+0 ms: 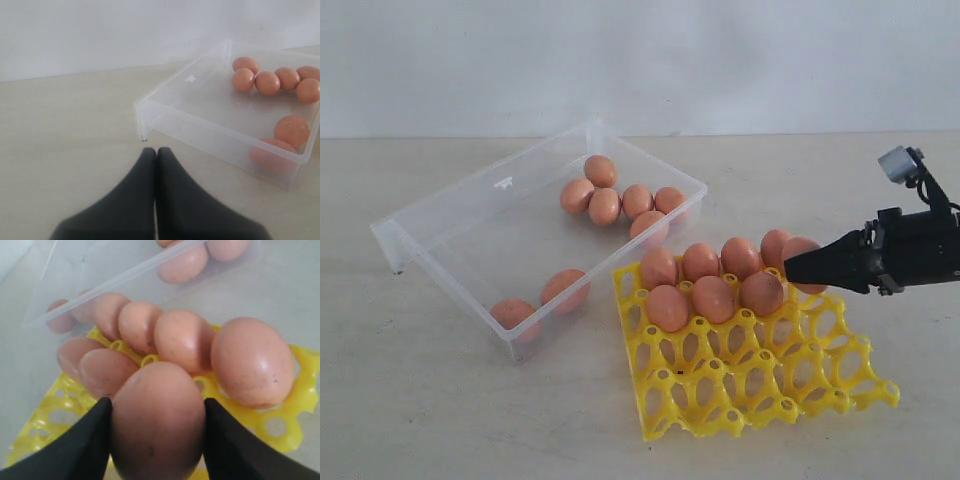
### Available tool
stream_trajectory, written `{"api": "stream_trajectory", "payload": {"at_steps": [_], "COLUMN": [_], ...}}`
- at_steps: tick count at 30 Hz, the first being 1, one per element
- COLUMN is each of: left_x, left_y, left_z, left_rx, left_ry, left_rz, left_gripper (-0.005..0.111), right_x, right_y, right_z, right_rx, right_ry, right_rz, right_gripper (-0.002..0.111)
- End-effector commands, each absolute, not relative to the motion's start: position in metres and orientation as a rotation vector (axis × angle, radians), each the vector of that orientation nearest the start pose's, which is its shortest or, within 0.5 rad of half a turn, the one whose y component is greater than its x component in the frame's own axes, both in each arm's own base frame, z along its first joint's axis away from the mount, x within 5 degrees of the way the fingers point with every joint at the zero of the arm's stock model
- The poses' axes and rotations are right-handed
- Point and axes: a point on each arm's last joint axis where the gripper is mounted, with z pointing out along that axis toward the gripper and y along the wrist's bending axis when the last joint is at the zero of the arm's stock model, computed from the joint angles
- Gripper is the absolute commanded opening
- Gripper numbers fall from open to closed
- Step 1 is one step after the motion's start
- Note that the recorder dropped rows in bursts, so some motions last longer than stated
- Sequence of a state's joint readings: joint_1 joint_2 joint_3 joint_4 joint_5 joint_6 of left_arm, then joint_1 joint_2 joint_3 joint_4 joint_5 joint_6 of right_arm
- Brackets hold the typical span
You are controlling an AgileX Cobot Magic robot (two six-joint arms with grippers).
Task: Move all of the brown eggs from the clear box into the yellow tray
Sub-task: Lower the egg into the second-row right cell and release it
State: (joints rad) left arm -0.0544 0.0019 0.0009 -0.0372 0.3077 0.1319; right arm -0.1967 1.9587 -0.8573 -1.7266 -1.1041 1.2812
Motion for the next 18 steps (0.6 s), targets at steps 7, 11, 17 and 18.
{"api": "stream_trajectory", "payload": {"at_steps": [7, 11, 17, 18], "left_x": [0.054, 0.054, 0.054, 0.054], "left_y": [-0.004, -0.004, -0.004, -0.004], "left_z": [0.186, 0.186, 0.186, 0.186], "left_rx": [0.141, 0.141, 0.141, 0.141], "left_ry": [1.781, 1.781, 1.781, 1.781], "left_rz": [0.025, 0.025, 0.025, 0.025], "left_gripper": [-0.004, -0.004, -0.004, -0.004], "right_x": [0.319, 0.319, 0.32, 0.32], "right_y": [0.012, 0.014, 0.034, 0.042], "right_z": [0.118, 0.118, 0.113, 0.111], "right_rx": [-0.656, -0.665, -0.738, -0.77], "right_ry": [2.218, 2.219, 2.255, 2.27], "right_rz": [0.983, 0.984, 0.927, 0.898], "right_gripper": [0.0, 0.0, 0.0, 0.0]}}
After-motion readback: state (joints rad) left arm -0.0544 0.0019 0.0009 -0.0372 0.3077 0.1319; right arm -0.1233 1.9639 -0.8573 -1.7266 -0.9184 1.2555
